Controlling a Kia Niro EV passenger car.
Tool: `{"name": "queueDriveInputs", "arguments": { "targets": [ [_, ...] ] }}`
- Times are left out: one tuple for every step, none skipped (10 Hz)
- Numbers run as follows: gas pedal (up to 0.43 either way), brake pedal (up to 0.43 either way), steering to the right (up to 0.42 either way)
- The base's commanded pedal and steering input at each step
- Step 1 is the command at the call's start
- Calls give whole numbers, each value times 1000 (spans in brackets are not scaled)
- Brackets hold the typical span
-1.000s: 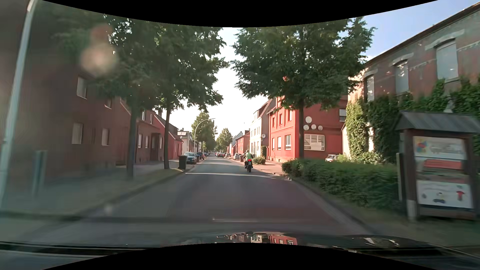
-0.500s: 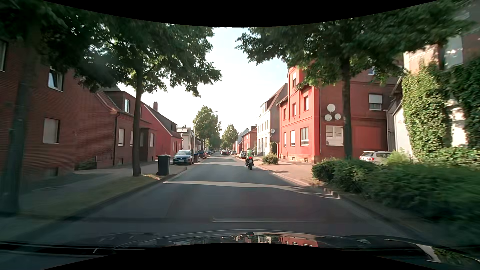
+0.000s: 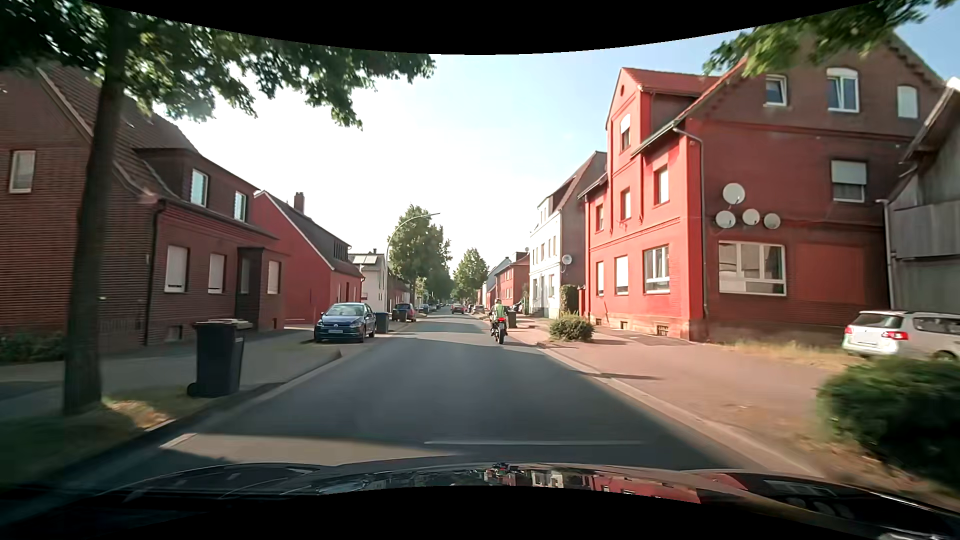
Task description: Follow the waypoints while adhering to traffic rules and regulations
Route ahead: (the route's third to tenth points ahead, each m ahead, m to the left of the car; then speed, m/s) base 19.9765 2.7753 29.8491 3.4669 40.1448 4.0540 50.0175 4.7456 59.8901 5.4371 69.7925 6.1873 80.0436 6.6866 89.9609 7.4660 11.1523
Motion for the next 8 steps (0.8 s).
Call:
{"name": "queueDriveInputs", "arguments": {
  "targets": [
    [157,0,-21],
    [157,0,-21],
    [157,0,-21],
    [157,0,-20],
    [157,0,-20],
    [157,0,-20],
    [157,0,-19],
    [157,0,-18]
  ]
}}
